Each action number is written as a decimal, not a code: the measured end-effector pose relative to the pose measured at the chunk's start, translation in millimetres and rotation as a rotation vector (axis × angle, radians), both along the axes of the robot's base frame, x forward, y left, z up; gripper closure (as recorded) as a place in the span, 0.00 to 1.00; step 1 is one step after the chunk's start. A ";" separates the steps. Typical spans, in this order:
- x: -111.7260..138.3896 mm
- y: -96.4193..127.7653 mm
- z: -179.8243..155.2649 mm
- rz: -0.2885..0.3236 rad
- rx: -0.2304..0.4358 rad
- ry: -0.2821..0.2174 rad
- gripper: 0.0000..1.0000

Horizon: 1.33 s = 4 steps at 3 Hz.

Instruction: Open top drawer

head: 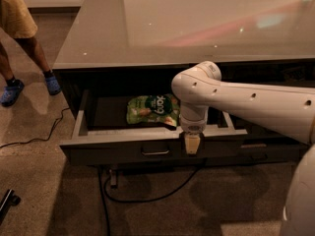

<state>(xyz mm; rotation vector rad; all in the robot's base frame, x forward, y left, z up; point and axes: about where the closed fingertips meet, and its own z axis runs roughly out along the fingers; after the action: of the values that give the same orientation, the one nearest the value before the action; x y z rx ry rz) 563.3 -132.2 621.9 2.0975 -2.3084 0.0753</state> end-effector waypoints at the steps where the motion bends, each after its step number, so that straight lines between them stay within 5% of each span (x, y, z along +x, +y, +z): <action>1: 0.0 0.0 0.0 0.000 0.000 0.000 0.00; 3: 4.1 -0.4 -4.3 0.022 0.021 0.007 0.00; 4: 7.0 -3.4 -3.9 0.058 0.126 0.013 0.00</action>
Offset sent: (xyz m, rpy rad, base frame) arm 0.0000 0.0000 0.0000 0.0000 0.0000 0.0000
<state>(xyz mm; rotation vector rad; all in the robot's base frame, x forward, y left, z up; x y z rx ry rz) 570.3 -135.6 618.0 2.2151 -2.3029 -0.0851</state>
